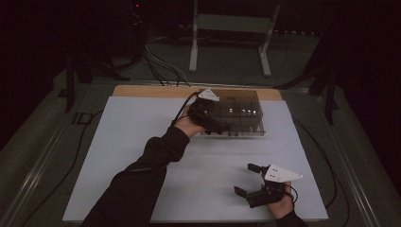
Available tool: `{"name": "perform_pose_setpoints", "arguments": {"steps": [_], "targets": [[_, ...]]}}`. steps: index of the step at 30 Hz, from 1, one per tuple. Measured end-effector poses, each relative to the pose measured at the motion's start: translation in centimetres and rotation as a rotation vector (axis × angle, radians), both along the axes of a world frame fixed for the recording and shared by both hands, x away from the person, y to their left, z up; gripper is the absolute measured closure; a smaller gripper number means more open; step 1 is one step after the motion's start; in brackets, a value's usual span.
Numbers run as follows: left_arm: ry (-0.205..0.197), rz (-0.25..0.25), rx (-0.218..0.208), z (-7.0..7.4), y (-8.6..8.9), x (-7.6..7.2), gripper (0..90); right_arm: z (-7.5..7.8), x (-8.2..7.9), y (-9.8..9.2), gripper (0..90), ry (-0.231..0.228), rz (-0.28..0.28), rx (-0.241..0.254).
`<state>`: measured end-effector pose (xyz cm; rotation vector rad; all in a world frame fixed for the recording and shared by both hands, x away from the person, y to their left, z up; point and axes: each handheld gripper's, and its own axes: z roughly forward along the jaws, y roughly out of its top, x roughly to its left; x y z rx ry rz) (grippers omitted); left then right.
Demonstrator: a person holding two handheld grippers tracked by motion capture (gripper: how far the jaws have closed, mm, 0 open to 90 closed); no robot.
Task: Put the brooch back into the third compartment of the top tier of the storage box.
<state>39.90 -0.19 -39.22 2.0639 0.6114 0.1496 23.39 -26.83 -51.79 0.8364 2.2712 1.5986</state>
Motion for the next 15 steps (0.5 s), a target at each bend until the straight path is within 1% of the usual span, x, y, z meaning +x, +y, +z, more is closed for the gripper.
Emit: {"name": "perform_pose_setpoints", "arguments": {"steps": [1,2,3,4,5,6,8,10,12,15], "targets": [[-0.006,0.014,-0.014,0.2,0.9,-0.2,0.5,0.0,0.0,0.0,0.0,0.000,0.000,0.000],[-0.006,0.014,-0.014,0.2,0.9,-0.2,0.5,0.0,0.0,0.0,0.0,0.001,-0.002,0.000],[-0.002,0.012,-0.020,0.3,1.4,-0.2,0.5,0.0,0.0,0.0,0.0,0.001,-0.002,-0.001],[-0.005,0.010,-0.026,0.4,2.2,-0.4,0.5,0.0,0.0,0.0,0.0,0.000,-0.002,-0.002],[-0.009,0.013,-0.023,0.5,2.7,-0.5,0.5,0.0,0.0,0.0,0.0,0.000,-0.001,-0.003],[-0.009,0.013,-0.023,0.5,2.7,-0.5,0.5,0.0,0.0,0.0,0.0,0.000,-0.001,-0.003],[-0.017,0.012,-0.026,0.7,3.6,-0.6,0.5,0.0,0.0,0.1,0.0,0.005,-0.003,-0.003],[-0.022,0.015,-0.038,0.8,4.4,-0.7,0.5,0.0,-0.1,0.1,0.0,0.005,-0.003,-0.002],[-0.027,0.016,-0.037,1.0,5.2,-0.8,0.5,-0.1,0.0,0.1,0.0,0.003,-0.003,-0.007],[-0.039,0.016,-0.047,1.2,6.3,-0.9,0.5,0.0,-0.1,0.1,0.0,0.003,-0.005,-0.005]]}}
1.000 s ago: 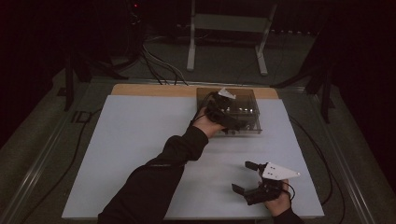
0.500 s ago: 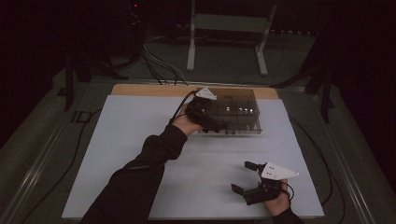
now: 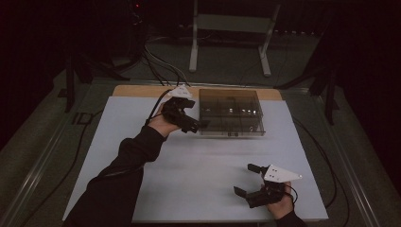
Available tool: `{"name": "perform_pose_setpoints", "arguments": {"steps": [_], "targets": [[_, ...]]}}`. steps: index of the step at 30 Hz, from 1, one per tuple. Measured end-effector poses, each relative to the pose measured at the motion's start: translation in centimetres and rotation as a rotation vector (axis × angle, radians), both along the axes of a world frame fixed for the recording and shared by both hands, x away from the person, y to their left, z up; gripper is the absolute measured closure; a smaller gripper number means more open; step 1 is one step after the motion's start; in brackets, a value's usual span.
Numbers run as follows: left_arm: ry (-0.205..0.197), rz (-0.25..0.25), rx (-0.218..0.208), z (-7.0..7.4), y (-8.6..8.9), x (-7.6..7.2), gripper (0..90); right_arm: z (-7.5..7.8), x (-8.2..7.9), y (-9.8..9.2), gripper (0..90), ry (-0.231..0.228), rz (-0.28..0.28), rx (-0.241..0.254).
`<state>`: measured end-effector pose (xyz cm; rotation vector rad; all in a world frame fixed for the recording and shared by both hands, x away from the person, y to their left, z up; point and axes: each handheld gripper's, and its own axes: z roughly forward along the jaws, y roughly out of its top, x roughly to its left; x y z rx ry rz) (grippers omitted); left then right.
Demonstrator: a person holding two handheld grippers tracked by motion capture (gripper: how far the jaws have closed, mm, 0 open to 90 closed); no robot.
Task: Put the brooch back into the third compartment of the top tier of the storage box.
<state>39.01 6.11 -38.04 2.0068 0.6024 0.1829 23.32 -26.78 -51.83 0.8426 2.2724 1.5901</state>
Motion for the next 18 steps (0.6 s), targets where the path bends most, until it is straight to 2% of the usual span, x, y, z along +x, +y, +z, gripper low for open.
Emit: {"name": "perform_pose_setpoints", "arguments": {"steps": [4,7,10,14,16,18], "targets": [[-0.007,0.003,-0.017,0.2,1.2,-0.2,0.5,0.0,0.0,0.0,0.0,0.001,0.001,-0.001],[-0.001,0.004,-0.009,0.2,1.8,-0.4,0.5,0.0,0.0,-0.1,0.0,0.002,0.001,-0.001],[-0.015,0.010,-0.011,0.1,2.4,-0.9,0.5,0.0,0.0,0.0,0.0,-0.002,0.002,0.002],[-0.034,0.012,-0.021,-0.4,3.3,-1.6,0.5,0.0,0.0,0.0,0.0,-0.001,0.007,-0.001],[-0.026,0.008,-0.031,-0.7,3.8,-1.8,0.5,0.0,0.0,0.0,0.0,0.000,0.005,0.001],[-0.035,0.008,-0.011,-1.1,4.3,-2.0,0.5,0.0,-0.1,0.1,0.0,0.000,0.007,-0.001]]}}
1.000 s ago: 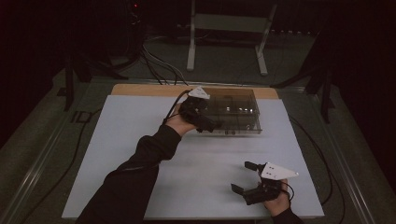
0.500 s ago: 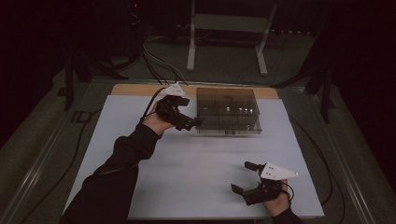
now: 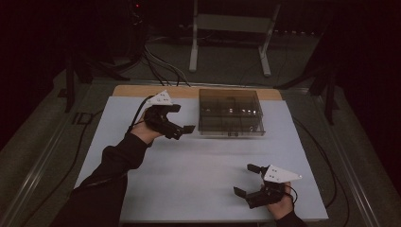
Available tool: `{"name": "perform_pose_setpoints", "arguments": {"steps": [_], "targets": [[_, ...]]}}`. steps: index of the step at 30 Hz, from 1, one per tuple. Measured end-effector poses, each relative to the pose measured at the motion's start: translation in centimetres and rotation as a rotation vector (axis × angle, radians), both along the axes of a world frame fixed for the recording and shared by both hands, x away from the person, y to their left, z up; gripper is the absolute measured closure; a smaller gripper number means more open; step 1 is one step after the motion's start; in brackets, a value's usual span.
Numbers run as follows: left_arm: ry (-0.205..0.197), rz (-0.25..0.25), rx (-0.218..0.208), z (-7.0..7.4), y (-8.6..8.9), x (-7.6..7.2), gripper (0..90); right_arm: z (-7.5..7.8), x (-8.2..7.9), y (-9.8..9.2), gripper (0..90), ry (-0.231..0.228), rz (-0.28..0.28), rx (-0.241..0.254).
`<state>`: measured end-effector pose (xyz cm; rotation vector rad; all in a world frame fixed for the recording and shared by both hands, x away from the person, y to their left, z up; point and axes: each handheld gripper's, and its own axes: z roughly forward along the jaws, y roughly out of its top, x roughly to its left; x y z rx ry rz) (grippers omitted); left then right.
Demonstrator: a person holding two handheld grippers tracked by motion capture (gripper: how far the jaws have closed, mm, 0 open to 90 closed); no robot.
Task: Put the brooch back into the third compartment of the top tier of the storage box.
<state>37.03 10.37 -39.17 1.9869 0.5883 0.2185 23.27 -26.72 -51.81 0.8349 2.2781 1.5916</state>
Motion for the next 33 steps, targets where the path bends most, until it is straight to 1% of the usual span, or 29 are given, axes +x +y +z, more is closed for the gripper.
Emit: {"name": "perform_pose_setpoints", "arguments": {"steps": [1,5,7,8,11,12,13,19,23,25,29,32,33], "targets": [[-0.004,0.001,0.008,-0.2,0.2,-0.1,0.5,0.0,0.0,0.0,0.0,-0.001,0.000,-0.002],[0.012,-0.010,0.006,-0.9,1.0,-0.6,0.5,0.0,0.0,0.0,0.0,-0.002,-0.002,0.000],[0.000,-0.005,0.004,-1.0,1.3,-0.9,0.5,0.0,0.0,0.1,0.0,0.000,-0.002,-0.002],[0.003,-0.008,-0.002,-1.1,1.5,-1.1,0.5,-0.1,0.1,0.1,0.0,0.001,-0.001,0.000],[0.001,-0.013,0.017,-1.6,1.9,-1.6,0.5,-0.1,0.1,0.1,0.0,0.001,-0.003,-0.002],[0.001,-0.015,0.014,-1.7,2.1,-1.8,0.5,0.0,0.1,0.1,0.0,0.000,-0.003,-0.003],[0.002,-0.017,0.009,-2.0,2.2,-2.0,0.5,0.0,0.1,0.1,0.0,0.001,-0.004,0.000],[0.012,-0.019,0.014,-3.5,3.1,-3.1,0.5,0.0,0.0,0.1,0.0,-0.001,-0.003,-0.002],[0.007,-0.020,0.020,-4.5,3.6,-4.0,0.5,0.0,0.0,0.1,0.0,-0.003,-0.002,-0.005],[0.010,-0.018,0.011,-4.9,3.9,-4.5,0.5,-0.1,0.1,0.1,0.0,-0.001,-0.003,-0.004],[0.009,-0.016,0.025,-5.8,4.4,-5.2,0.5,-0.1,0.0,0.2,0.0,0.000,-0.001,-0.008],[0.005,-0.014,0.027,-6.4,4.8,-5.8,0.5,0.0,0.0,0.2,0.0,-0.002,0.000,-0.006],[0.005,-0.014,0.027,-6.4,4.8,-5.8,0.5,0.0,0.0,0.2,0.0,-0.002,0.000,-0.006]]}}
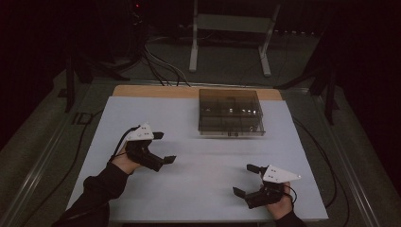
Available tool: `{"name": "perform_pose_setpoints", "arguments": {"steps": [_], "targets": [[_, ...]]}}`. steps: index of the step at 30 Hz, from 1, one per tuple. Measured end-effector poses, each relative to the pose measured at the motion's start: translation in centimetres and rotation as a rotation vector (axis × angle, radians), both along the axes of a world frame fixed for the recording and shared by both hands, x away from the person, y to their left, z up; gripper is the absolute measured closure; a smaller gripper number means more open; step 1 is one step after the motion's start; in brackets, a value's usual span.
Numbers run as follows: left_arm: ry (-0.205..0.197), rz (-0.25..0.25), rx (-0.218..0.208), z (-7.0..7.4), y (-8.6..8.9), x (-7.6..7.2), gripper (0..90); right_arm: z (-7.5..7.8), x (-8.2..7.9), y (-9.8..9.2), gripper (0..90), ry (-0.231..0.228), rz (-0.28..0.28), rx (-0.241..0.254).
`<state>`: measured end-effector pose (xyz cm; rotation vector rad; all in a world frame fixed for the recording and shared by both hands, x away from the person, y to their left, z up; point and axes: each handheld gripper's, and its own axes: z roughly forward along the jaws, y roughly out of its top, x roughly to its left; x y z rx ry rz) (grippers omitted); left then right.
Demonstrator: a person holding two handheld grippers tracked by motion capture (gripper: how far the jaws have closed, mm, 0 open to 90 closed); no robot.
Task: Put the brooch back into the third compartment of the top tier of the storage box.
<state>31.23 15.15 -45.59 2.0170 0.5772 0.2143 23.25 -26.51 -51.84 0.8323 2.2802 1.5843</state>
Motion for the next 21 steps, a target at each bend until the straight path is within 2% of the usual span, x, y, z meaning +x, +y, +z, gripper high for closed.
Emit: {"name": "perform_pose_setpoints", "arguments": {"steps": [1,12,18,21], "targets": [[-0.011,0.003,0.007,-0.4,0.3,-0.5,0.5,0.0,0.0,0.0,0.0,0.000,0.000,0.002],[0.036,0.021,0.011,-3.8,2.2,-2.7,0.5,0.0,0.0,0.2,0.0,-0.001,0.002,-0.006],[0.041,0.047,0.014,-5.4,3.1,-3.7,0.5,-0.1,0.0,0.2,0.0,0.000,0.003,-0.010],[0.065,0.057,0.001,-6.3,3.7,-4.2,0.5,-0.1,0.0,0.2,0.0,0.000,0.000,-0.010]]}}
